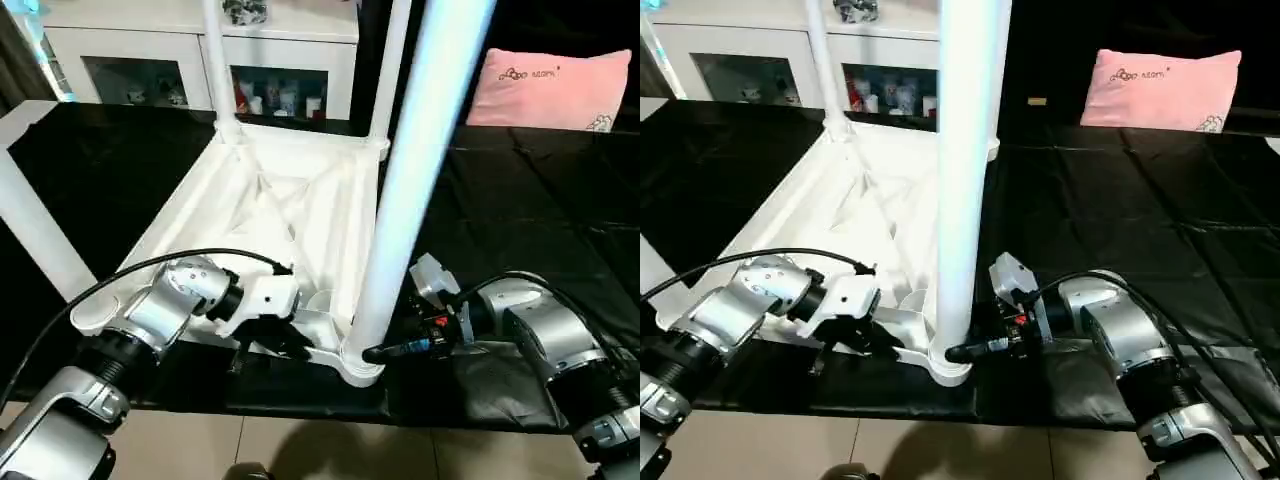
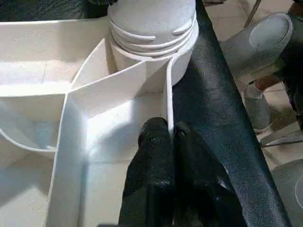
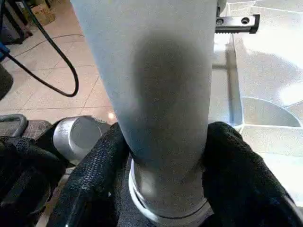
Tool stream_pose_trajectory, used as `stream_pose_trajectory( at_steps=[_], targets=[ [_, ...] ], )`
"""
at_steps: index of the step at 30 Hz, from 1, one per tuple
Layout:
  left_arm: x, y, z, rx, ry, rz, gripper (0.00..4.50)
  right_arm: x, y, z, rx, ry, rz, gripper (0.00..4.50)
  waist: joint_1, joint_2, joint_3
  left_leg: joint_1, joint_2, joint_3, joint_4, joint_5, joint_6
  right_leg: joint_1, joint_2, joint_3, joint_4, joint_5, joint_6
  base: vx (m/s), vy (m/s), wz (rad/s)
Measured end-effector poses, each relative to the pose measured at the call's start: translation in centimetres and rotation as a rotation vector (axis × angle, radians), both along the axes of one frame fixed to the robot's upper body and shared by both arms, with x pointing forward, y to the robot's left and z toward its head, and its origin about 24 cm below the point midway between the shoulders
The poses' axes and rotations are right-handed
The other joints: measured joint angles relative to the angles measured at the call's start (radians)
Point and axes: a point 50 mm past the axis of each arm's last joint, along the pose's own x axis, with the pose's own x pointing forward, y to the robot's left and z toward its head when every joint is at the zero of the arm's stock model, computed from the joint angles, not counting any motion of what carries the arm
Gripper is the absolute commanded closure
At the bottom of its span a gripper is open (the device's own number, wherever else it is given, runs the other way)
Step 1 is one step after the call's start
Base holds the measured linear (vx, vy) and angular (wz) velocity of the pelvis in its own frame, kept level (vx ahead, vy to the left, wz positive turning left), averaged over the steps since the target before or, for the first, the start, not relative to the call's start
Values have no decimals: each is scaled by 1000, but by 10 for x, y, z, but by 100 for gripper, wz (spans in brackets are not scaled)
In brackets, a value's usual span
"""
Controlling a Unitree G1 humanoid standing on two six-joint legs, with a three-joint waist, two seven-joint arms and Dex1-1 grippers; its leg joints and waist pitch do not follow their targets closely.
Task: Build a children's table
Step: Rotate leg to tighten
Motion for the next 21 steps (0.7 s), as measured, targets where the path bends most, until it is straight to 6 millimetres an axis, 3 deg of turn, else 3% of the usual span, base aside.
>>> stream_pose_trajectory(
  at_steps=[7, 15, 21],
  targets=[
    [5, -8, -4, -28, 76, 148, 450, -2, -5, -6, 17, -12, -127, 246, -3, 1, -1, 3, 0, 1, 0, 2, 2, 6, -1, 1, 0, 0, 0, 0, 0, 0],
    [22, -21, -10, -55, 35, 512, 450, 20, 9, -17, -20, -116, -629, 255, -78, 1, -1, 16, 0, -3, -1, 2, 1, 16, -1, -6, -6, -1, 1, 0, 0, 0],
    [32, -42, -14, -85, 6, 745, 450, 40, 32, -19, -48, -122, -959, 256, -115, 5, -3, 17, 0, -13, -3, 2, 1, 23, 0, -21, -33, -1, 1, 0, 0, 0]
  ],
)
